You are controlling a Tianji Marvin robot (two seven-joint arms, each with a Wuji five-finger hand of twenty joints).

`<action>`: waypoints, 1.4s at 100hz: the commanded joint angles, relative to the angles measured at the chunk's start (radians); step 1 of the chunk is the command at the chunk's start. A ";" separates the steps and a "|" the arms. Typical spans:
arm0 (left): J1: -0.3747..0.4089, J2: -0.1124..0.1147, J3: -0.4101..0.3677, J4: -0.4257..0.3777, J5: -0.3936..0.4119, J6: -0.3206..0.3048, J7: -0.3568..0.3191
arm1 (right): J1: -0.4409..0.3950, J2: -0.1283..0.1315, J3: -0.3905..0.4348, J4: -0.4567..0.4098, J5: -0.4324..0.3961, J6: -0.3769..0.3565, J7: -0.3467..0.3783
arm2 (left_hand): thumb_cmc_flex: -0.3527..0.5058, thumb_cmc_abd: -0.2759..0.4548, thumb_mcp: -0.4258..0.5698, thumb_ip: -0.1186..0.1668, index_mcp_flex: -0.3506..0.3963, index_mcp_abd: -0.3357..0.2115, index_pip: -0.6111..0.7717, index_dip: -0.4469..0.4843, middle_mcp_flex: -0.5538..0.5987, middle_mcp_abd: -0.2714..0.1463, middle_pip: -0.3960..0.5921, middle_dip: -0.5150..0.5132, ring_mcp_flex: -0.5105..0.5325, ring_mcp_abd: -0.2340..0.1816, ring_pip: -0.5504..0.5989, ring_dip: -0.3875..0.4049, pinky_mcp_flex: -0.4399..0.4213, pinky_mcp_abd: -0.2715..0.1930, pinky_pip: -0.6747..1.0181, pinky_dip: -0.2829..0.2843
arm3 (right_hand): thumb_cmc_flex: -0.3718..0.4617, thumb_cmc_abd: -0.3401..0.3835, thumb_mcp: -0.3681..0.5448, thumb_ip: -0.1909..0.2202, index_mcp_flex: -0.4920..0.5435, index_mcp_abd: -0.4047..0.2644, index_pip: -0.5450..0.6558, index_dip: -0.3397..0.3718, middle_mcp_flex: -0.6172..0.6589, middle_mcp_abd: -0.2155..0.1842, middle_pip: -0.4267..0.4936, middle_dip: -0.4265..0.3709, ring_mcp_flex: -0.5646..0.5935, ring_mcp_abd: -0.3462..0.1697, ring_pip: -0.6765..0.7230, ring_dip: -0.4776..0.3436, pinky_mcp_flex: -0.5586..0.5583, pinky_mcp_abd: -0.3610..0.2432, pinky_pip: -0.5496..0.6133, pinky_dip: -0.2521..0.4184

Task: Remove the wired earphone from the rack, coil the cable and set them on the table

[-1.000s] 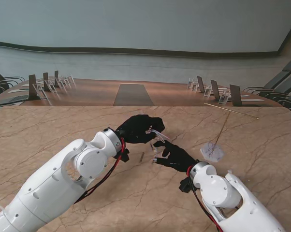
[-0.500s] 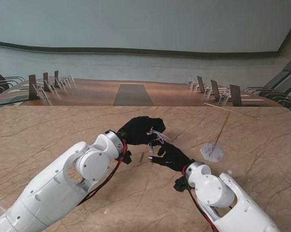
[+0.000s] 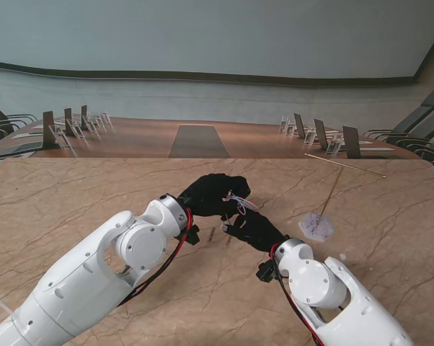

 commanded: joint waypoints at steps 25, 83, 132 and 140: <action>0.007 -0.003 -0.004 0.001 0.007 0.002 -0.007 | -0.002 0.001 0.004 0.001 -0.009 -0.024 0.020 | 0.003 0.027 -0.021 0.010 -0.003 0.030 0.070 0.012 0.007 0.010 0.026 0.021 0.005 0.032 0.022 0.016 -0.009 -0.024 0.026 0.007 | 0.042 -0.024 0.121 -0.014 0.177 -0.133 0.066 0.057 0.064 -0.006 0.016 0.013 0.047 0.029 0.036 0.008 0.024 0.010 0.070 0.004; 0.007 -0.005 -0.006 0.009 0.012 -0.001 0.003 | -0.019 0.000 0.015 0.007 -0.024 -0.044 0.004 | 0.008 0.028 -0.028 0.010 -0.005 0.028 0.069 0.006 -0.003 0.003 0.013 0.011 -0.010 0.021 -0.005 -0.002 -0.041 -0.020 -0.008 -0.021 | -0.014 -0.178 0.459 0.037 0.471 -0.132 0.112 0.551 0.291 -0.004 0.054 -0.032 0.180 0.069 0.079 0.019 0.112 0.080 0.165 0.012; 0.019 -0.001 -0.024 -0.001 0.023 -0.004 0.004 | -0.047 0.009 0.042 0.000 -0.052 -0.040 0.023 | 0.005 0.021 -0.019 0.010 -0.001 0.031 0.068 -0.001 0.005 0.003 0.008 0.005 -0.006 0.025 -0.012 -0.013 -0.046 -0.013 -0.017 -0.041 | -0.054 -0.301 0.656 0.165 0.655 -0.079 0.083 0.680 0.424 0.003 0.043 -0.003 0.269 0.104 0.104 0.025 0.171 0.131 0.219 0.018; 0.021 -0.001 -0.024 -0.001 0.022 -0.002 0.004 | -0.047 0.009 0.043 0.002 -0.052 -0.039 0.021 | 0.006 0.019 -0.017 0.010 0.001 0.032 0.068 -0.002 0.007 0.005 0.007 0.005 -0.005 0.025 -0.013 -0.014 -0.046 -0.012 -0.017 -0.043 | -0.059 -0.298 0.657 0.168 0.654 -0.083 0.075 0.682 0.429 0.004 0.045 0.001 0.276 0.104 0.108 0.027 0.178 0.132 0.227 0.020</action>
